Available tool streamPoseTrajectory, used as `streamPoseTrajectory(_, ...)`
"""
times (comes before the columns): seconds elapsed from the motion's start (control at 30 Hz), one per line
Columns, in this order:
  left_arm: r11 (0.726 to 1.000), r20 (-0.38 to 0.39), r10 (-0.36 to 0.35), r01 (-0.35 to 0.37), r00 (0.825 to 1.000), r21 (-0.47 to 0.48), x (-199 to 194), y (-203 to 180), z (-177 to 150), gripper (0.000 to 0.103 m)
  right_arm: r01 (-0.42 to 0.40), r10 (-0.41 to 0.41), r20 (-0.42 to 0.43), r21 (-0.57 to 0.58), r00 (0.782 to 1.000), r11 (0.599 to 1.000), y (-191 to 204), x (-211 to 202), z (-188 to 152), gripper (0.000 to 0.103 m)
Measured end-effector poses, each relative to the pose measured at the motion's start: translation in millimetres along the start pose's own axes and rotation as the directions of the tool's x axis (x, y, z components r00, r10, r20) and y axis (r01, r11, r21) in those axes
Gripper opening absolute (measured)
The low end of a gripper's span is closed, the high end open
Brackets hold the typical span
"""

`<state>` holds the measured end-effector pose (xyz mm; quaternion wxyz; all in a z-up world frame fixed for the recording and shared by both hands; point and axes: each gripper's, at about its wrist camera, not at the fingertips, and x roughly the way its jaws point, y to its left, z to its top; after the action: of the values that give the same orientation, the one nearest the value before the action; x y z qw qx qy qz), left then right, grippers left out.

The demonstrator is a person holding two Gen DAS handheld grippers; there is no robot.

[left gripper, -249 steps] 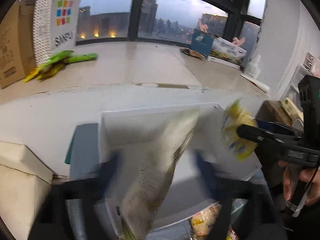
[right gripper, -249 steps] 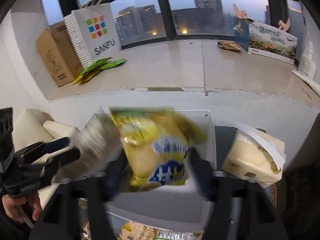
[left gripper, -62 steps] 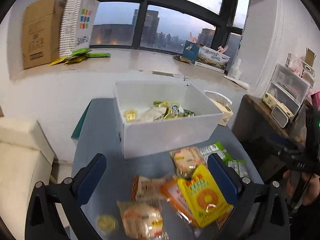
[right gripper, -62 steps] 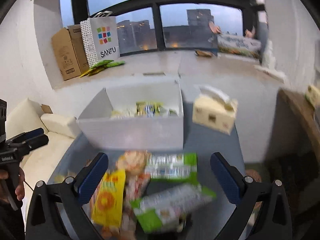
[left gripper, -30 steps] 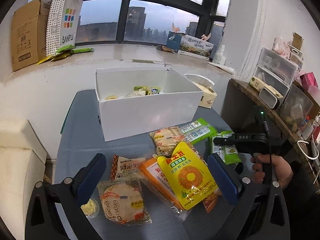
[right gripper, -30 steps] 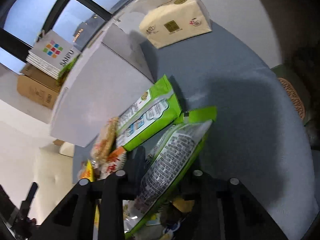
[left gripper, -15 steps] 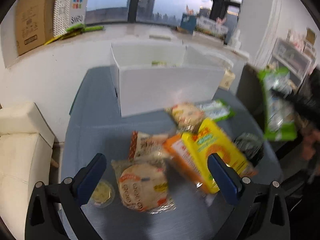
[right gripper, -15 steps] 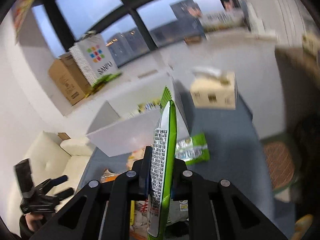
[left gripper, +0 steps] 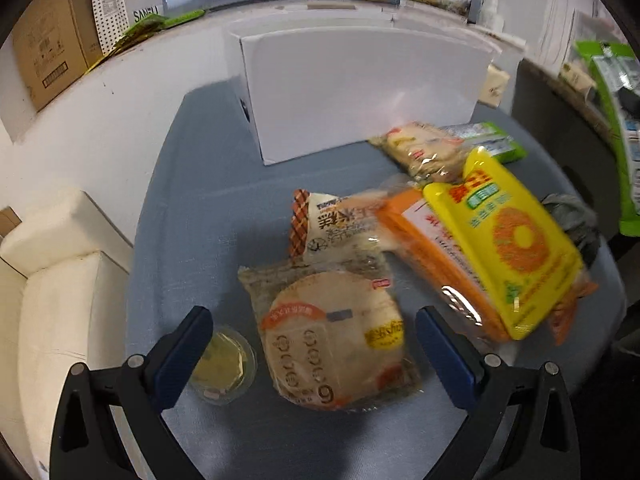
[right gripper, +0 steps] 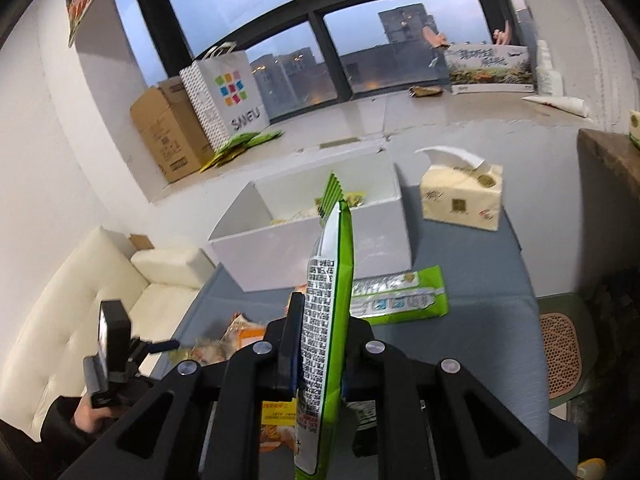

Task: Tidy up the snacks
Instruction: 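Grasp the round bread packet with the left gripper while the right carries the green packet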

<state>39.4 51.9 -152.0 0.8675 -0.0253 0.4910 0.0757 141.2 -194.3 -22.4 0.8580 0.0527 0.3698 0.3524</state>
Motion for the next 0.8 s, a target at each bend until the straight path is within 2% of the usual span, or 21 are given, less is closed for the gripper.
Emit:
streamPoseTrajectory(0.1, 1.0, -0.012, 0.012, -0.012, 1.0, 0.015, 4.8, -4.6, -0.9, 0.103, -0.011, 0.011, -0.017, -0.016, 1.0, 1.0, 7.7, 4.8, -3.2, 0.014)
streamPoseTrajectory(0.13, 0.999, -0.014, 0.03, -0.03, 0.999, 0.031, 5.0, -9.1, -1.0, 0.098, -0.017, 0.016, -0.021, -0.026, 1.0, 1.0, 10.9, 6.2, -4.0, 0.014)
streamPoseTrajectory(0.17, 0.998, -0.018, 0.035, -0.034, 0.999, 0.044, 6.7, -12.8, -2.4, 0.077, -0.017, 0.016, -0.024, -0.032, 1.0, 0.999, 12.7, 7.4, -4.5, 0.014)
streamPoseTrajectory(0.2, 0.999, -0.028, 0.013, -0.012, 1.0, 0.033, 9.2, -13.7, -5.2, 0.078, -0.018, 0.017, -0.025, -0.034, 1.0, 0.999, 13.3, 8.5, -4.2, 0.014)
streamPoseTrajectory(0.37, 1.0, 0.02, 0.014, -0.013, 1.0, -0.005, 1.1, -9.2, -10.6, 0.077, -0.029, 0.028, -0.035, -0.046, 0.999, 0.999, 19.2, 11.5, -6.3, 0.014)
streamPoseTrajectory(0.5, 0.999, 0.12, -0.006, 0.011, 0.993, -0.042, -29.5, 3.2, -1.6, 0.077, -0.039, 0.036, -0.042, -0.053, 0.998, 0.998, 22.2, 14.6, -7.2, 0.014)
streamPoseTrajectory(0.67, 0.992, 0.27, -0.076, 0.099, 0.96, -0.074, -72.9, 17.2, 26.3, 0.077, -0.046, 0.042, -0.048, -0.085, 0.998, 0.995, 28.8, 24.4, 0.6, 0.014)
streamPoseTrajectory(0.8, 0.985, 0.385, -0.119, 0.156, 0.915, -0.067, -101.3, 29.6, 80.4, 0.077, -0.057, 0.054, -0.034, -0.131, 0.998, 0.99, 36.1, 39.7, 34.9, 0.014)
